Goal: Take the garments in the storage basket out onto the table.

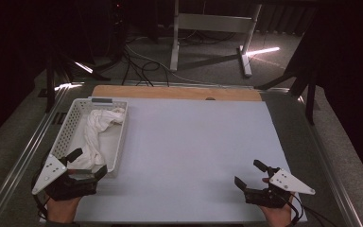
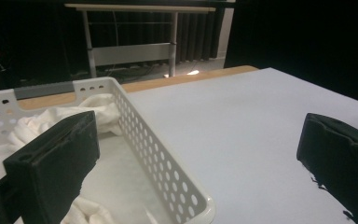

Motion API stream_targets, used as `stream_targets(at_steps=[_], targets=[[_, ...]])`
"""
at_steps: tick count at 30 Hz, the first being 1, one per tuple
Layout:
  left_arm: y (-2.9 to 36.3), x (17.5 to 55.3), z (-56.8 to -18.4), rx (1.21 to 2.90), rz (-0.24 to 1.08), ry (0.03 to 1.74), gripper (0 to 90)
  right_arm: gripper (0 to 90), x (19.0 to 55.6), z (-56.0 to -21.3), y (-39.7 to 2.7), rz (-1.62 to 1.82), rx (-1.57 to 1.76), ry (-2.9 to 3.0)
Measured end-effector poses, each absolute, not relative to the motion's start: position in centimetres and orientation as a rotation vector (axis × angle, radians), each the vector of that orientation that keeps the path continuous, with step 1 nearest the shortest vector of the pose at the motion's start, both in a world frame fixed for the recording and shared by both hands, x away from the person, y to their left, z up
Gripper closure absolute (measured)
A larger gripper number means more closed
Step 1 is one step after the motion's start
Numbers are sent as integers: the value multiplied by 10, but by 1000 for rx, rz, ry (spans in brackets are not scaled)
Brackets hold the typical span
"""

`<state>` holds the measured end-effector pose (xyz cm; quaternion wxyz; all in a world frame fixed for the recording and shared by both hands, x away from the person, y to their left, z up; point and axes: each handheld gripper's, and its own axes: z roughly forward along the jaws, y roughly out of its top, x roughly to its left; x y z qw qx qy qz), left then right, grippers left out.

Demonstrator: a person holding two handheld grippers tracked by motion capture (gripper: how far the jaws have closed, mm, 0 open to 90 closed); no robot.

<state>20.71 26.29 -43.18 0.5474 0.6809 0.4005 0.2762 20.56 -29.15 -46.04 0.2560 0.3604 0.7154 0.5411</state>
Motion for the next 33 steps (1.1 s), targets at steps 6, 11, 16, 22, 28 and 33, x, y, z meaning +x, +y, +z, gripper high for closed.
stream_targets(at_steps=[6,11,16,22,28,33], targets=[[257,207,-432,1629,663,930,1,84,205,-460,-293,1479,991,1922],[253,207,-430,1639,685,918,1,85,206,-460,-294,1465,983,1919],[246,211,-423,1643,680,905,1,85,208,-462,-295,1474,1004,1907],[243,216,-414,1692,645,917,1,85,208,-462,-291,1450,976,1922],[249,221,-406,1671,673,929,1,85,209,-463,-290,1441,975,1929],[253,227,-401,1653,708,942,1,84,209,-464,-290,1433,973,1935]])
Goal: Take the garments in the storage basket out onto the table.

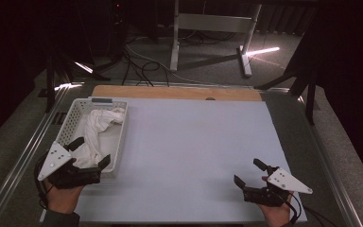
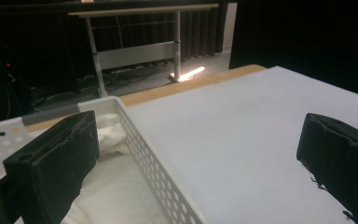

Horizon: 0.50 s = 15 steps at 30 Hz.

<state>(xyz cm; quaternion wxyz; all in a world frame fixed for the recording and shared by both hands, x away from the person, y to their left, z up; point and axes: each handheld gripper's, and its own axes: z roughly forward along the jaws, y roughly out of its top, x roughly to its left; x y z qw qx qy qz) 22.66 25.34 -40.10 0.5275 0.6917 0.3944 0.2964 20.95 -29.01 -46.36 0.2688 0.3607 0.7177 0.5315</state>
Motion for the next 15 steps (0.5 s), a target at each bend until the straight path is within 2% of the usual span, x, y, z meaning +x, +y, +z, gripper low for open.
stream_targets(at_steps=[6,15], targets=[[256,232,-395,1648,734,941,1,85,210,-464,-291,1436,974,1930],[264,246,-393,1654,684,953,2,85,210,-464,-291,1434,978,1928]])
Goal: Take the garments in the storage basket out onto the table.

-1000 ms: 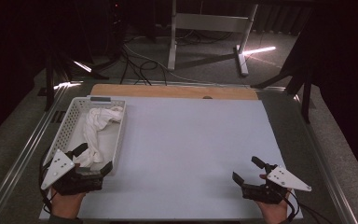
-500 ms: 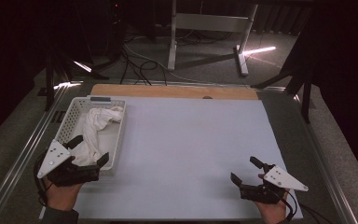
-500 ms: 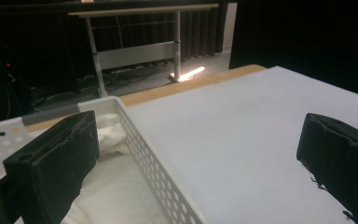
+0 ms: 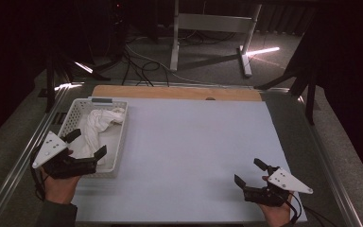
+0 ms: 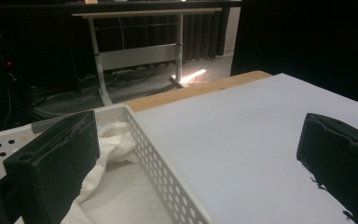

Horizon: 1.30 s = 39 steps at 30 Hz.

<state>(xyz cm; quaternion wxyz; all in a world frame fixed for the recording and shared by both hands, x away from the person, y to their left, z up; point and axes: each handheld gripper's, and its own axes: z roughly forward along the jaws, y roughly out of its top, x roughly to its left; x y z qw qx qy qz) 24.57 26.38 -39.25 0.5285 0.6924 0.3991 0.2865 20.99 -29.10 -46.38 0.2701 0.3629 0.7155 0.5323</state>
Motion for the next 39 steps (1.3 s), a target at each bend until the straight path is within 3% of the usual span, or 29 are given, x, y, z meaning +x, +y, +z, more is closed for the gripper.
stream_targets(at_steps=[39], targets=[[283,305,-393,1720,650,1038,2,85,209,-464,-290,1441,975,1929]])
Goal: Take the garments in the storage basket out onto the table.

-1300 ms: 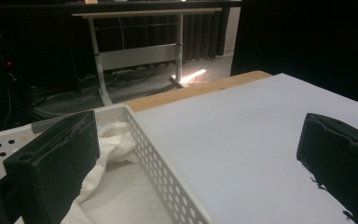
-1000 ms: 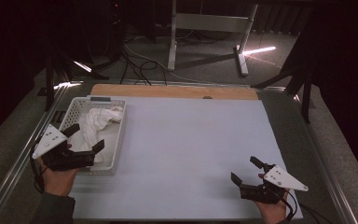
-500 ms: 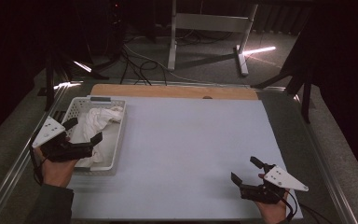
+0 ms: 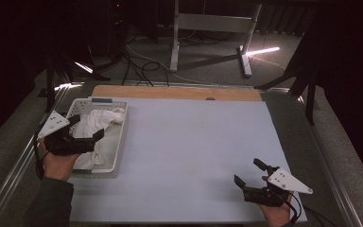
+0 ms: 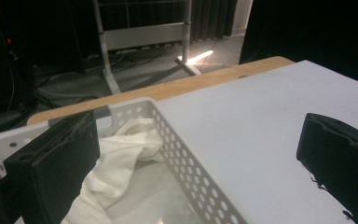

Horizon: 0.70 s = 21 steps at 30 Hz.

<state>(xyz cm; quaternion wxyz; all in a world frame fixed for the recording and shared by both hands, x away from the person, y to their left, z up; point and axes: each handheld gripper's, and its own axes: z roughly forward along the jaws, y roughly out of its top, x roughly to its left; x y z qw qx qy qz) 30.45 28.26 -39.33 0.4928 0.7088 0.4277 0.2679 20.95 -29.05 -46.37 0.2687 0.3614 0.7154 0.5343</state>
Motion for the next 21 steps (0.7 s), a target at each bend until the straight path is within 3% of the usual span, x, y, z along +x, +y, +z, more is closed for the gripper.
stream_targets(at_steps=[21], targets=[[302,335,-413,1711,655,1190,2,84,209,-464,-290,1443,970,1931]])
